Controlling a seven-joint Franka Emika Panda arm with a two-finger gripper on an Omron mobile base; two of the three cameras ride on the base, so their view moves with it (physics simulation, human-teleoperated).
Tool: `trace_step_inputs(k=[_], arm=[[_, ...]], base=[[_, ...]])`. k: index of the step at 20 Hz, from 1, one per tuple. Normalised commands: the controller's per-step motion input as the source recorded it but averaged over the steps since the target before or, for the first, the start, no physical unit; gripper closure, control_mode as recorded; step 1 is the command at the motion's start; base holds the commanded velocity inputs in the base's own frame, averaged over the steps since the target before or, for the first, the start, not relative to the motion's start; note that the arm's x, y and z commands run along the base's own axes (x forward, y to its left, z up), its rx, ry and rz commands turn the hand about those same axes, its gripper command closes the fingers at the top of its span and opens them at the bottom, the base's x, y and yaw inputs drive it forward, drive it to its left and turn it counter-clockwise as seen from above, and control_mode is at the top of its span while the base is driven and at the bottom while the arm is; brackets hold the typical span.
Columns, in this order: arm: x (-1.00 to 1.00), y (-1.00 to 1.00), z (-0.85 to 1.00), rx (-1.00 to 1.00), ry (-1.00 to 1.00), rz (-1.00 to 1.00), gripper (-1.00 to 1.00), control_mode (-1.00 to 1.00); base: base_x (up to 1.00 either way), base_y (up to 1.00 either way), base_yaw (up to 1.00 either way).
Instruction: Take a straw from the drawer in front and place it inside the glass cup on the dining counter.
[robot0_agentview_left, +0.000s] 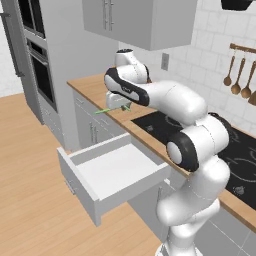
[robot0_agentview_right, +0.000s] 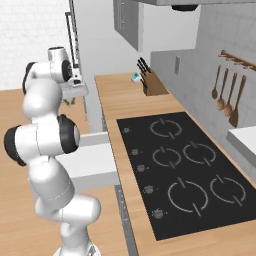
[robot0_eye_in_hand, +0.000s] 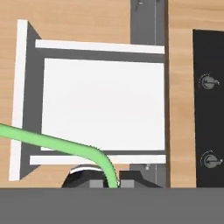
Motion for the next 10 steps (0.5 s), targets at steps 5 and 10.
trace_step_inputs(k=[5,10], arm=[[-0.93,-0.39,0.09,-0.09,0.0,0.0,1.0,-1.0],[-0.45,-0.56,0.0,0.03,0.0,0.0,1.0,-1.0]], base=[[0.0,0.0,0.0],[0.0,0.0,0.0]])
